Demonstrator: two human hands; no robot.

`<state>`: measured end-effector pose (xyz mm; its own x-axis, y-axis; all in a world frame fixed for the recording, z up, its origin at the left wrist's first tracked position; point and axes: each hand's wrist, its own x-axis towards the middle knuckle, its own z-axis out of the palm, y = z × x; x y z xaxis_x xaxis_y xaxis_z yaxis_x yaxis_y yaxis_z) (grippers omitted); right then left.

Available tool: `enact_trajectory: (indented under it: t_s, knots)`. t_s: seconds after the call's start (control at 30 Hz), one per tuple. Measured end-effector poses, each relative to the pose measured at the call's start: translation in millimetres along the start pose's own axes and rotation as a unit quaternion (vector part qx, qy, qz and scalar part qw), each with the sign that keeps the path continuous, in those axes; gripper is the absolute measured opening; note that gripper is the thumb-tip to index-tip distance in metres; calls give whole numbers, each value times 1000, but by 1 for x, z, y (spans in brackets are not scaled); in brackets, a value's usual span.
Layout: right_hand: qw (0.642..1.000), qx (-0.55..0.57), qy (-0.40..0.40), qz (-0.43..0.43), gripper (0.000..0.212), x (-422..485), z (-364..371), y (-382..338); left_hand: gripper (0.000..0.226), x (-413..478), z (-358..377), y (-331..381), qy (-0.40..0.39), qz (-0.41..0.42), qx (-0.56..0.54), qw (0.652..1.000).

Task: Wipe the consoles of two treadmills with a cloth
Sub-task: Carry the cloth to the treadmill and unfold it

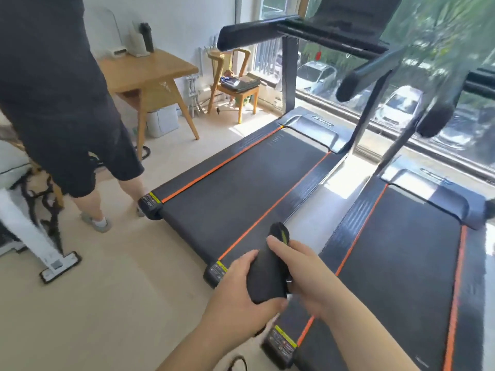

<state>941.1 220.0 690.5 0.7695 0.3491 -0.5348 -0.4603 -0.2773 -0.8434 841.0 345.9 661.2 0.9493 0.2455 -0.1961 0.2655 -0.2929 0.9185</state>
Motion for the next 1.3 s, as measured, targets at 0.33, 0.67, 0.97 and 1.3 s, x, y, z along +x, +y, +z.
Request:
enact_trajectory:
  t_s: [0.33,0.67,0.97,1.3]
  knots:
    - [995,-45,56,-67,58,253,-25,-161,45,296,-70,46,16,-167,-259,951]
    - [997,40,17,61,52,492,-34,-319,50,586,-167,100,-141,-132,-310,931]
    - [964,223,140,18,42,693,-69,-585,26,919,-248,232,-92,-164,-288,939]
    - [941,238,241,-27,42,743,-146,-792,41,1069,-299,443,-231,-157,-350,894]
